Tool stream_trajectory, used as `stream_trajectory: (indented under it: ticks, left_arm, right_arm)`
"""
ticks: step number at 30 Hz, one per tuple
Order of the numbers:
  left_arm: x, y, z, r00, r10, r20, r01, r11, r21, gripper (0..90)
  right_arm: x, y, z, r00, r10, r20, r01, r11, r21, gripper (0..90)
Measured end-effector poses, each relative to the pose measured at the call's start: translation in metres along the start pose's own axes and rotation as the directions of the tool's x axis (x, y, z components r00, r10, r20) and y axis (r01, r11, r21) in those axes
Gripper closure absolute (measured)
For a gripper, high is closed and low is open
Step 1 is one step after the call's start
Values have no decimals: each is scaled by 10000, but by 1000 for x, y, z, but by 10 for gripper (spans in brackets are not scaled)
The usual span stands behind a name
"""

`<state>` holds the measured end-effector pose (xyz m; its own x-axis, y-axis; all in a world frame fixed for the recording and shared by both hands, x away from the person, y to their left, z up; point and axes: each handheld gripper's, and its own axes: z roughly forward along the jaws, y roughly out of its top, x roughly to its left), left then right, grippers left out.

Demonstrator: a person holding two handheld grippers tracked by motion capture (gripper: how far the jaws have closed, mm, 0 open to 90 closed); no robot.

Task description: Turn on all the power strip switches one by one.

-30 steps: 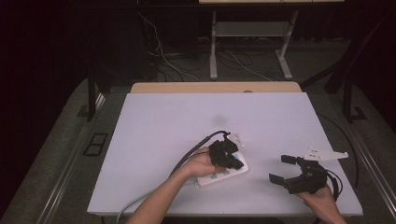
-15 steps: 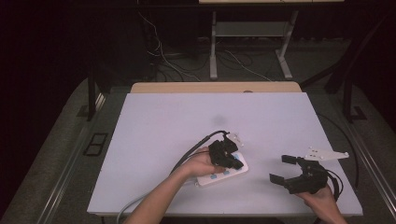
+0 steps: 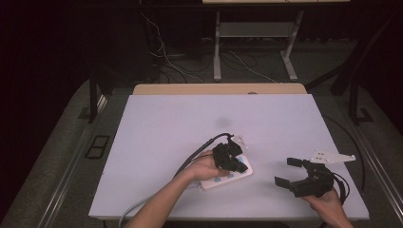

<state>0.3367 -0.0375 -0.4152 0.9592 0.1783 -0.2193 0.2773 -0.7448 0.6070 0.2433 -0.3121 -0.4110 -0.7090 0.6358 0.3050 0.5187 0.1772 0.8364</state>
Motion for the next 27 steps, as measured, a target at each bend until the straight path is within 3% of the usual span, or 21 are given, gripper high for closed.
stream_trajectory:
  ticks: [3,11,18,27]
  left_arm:
    - [-2,-1,-2,9998,171,-102,-168,9995,272,898]
    - [-5,-4,-6,9989,253,-394,-250,9997,75,896]
    - [-6,-4,-26,9978,77,-663,-124,9974,-705,882]
    - [-2,-16,-53,9936,-502,-1015,351,9887,-1457,743]
  right_arm:
    - [0,0,0,10000,-15,-8,15,10000,-6,5]
    - [0,0,0,10000,13,-7,-13,10000,0,5]
    - [-1,0,0,10000,48,-11,-48,10000,-3,5]
    - [0,-1,1,10000,38,-12,-38,10000,34,6]
